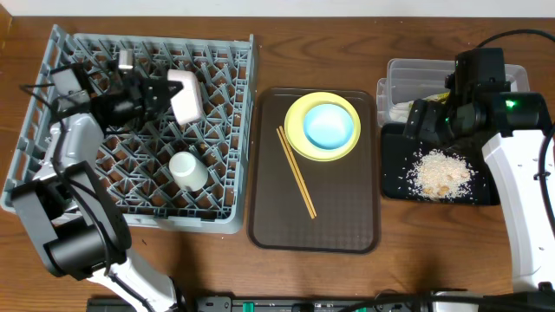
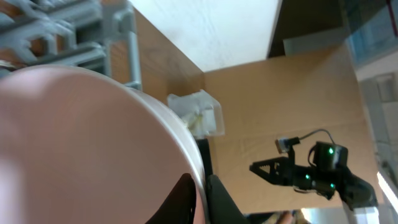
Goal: Sort waste into correct bins and load items into the dishwasher
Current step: 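Place the white bowl upright in the dish rack with the left gripper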
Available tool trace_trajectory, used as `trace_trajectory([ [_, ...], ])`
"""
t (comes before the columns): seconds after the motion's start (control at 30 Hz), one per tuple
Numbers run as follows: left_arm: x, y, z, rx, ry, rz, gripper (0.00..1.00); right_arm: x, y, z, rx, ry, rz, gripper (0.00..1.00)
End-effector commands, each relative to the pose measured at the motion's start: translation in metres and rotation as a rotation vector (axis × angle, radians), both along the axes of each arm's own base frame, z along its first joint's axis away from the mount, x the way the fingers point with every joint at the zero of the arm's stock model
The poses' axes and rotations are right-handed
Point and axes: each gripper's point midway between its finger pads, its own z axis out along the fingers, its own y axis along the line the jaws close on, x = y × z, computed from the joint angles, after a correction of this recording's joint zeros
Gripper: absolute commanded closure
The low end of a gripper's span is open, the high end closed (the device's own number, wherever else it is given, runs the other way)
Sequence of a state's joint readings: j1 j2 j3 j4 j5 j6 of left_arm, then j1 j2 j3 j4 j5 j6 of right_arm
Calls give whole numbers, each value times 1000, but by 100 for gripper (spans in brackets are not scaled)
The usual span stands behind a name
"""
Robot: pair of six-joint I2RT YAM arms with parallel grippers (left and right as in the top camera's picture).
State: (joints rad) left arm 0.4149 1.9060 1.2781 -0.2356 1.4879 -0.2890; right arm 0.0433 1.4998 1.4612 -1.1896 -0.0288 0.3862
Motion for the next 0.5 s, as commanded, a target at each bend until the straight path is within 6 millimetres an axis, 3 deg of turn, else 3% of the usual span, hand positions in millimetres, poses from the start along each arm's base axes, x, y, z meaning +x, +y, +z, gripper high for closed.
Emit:
trace_trajectory([
  [0.0,6,34,-22,57,64,116,57,-1,-5,3,-9,-7,-12,12],
  [0.1,4,60,-25,63,79,184,37,-2,-5,3,-9,-4,-12,12],
  [0.3,-10,106,-28,38,122,293,22,-2,-5,3,-9,-4,-12,12],
  [0.47,-16,120,-23,33,127,332,15,-2,-5,3,-9,-4,-12,12],
])
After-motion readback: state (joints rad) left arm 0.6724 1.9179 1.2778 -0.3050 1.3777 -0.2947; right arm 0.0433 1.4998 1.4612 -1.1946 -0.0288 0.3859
